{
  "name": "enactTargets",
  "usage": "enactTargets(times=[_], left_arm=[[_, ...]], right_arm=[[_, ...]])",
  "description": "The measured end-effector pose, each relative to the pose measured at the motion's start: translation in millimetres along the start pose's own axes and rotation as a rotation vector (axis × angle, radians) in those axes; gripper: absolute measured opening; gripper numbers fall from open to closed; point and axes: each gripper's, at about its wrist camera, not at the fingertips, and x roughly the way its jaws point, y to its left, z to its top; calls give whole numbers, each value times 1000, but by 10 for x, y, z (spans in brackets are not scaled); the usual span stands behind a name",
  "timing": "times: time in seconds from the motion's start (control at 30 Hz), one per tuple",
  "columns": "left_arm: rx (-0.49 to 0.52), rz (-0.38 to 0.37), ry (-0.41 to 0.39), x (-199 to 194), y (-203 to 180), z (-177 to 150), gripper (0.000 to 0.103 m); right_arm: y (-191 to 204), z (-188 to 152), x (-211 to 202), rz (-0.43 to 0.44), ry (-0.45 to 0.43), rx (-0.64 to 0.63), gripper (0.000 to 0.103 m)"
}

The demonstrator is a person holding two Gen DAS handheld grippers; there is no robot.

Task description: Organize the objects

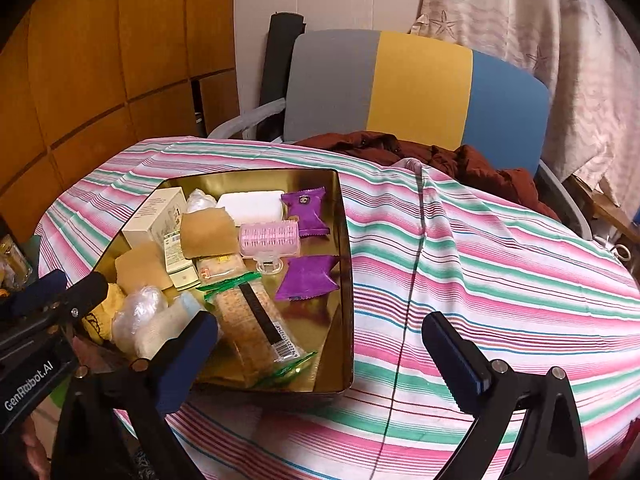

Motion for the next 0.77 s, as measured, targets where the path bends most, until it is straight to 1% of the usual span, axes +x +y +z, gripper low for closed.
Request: enactTargets(times=[0.1, 0.23, 0.33, 0.5, 0.53, 0.6, 0.67, 0.77], left_arm=[[16, 12, -4, 9, -21, -5, 60], [19, 5, 7, 33, -24, -9, 60], [48, 15, 4, 51, -44, -19, 60], [54, 7, 4, 79, -35, -20, 60], [53, 6, 2, 83, -26, -18, 59], [51, 11, -4, 88, -8, -15, 53], [53, 17, -7, 90, 0, -14, 53], [50, 6, 1, 101, 2, -9, 53]], right_arm=[[1, -1, 18, 1, 6, 0, 103], [5, -2, 33, 0, 10, -2, 103], [8, 0, 43, -2, 12, -5, 103], [20, -7, 73, -4, 21, -11, 103], [22, -8, 80, -5, 23, -11, 103], [23, -7, 82, -4, 23, -11, 103], [27, -4, 87, -4, 21, -12, 103], [31, 3, 87, -2, 17, -11, 103]])
